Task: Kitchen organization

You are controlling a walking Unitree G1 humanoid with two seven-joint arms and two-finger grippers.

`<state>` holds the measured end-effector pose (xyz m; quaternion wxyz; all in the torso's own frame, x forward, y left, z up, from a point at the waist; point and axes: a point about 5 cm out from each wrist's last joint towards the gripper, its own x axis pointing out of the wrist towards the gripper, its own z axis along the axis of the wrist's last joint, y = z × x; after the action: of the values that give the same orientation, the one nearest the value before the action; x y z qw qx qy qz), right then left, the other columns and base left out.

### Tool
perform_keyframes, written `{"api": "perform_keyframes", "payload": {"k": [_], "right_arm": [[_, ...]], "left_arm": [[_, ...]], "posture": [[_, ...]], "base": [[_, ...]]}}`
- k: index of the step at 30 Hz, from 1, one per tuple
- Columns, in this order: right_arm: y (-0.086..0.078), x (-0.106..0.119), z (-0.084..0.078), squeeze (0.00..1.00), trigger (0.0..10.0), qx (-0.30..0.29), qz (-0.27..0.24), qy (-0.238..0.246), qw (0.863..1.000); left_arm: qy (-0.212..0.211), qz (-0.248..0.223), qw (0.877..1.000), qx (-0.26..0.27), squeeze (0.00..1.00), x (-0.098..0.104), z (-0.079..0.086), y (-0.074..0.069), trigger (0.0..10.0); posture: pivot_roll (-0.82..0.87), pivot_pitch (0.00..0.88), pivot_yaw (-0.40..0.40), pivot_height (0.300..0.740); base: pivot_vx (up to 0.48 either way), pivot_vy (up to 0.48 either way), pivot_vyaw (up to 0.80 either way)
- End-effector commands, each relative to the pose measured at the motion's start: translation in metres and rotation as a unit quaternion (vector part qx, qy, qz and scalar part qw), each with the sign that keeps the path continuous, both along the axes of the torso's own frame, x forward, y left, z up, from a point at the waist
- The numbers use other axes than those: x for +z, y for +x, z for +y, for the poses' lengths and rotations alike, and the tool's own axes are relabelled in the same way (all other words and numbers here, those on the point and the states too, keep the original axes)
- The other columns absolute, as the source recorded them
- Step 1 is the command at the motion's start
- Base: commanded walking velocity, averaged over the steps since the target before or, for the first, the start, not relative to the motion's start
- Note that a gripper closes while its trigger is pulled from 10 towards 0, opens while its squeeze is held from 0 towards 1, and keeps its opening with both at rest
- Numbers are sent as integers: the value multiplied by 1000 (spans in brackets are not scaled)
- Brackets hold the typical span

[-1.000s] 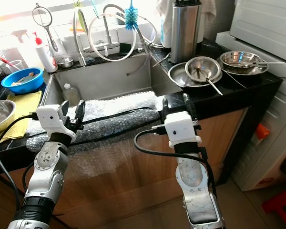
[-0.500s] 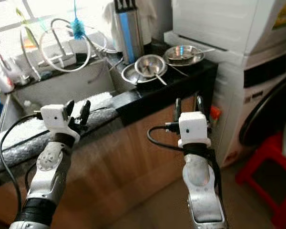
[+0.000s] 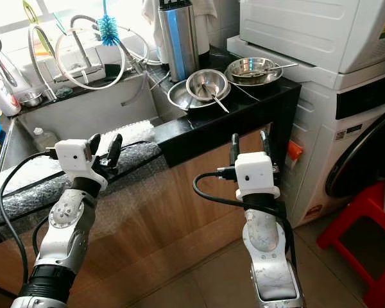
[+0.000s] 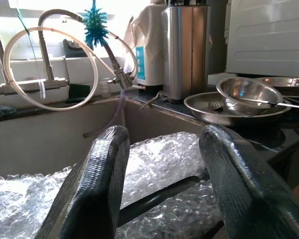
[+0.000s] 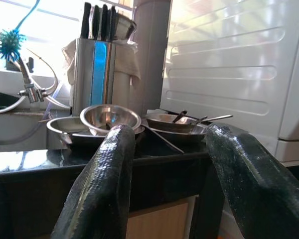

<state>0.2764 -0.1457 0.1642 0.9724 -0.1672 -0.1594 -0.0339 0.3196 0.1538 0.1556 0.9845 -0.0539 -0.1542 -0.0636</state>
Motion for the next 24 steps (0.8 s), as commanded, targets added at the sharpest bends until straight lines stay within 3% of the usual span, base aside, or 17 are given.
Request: {"api": "perform_keyframes", "payload": {"k": [1, 24], "right_arm": [[2, 3, 3, 0, 10000, 8, -6, 4, 1000], [1, 0, 9, 0, 10000, 25, -4, 0, 1000]], "left_arm": [[12, 3, 1000, 13, 0, 0, 7, 0, 10000], [9, -10, 1000, 20, 0, 6, 9, 3, 10000]], "posture": [[-126, 0, 160, 740], [-122, 0, 163, 740]], "base": [[0, 0, 0], [290, 0, 0]]}}
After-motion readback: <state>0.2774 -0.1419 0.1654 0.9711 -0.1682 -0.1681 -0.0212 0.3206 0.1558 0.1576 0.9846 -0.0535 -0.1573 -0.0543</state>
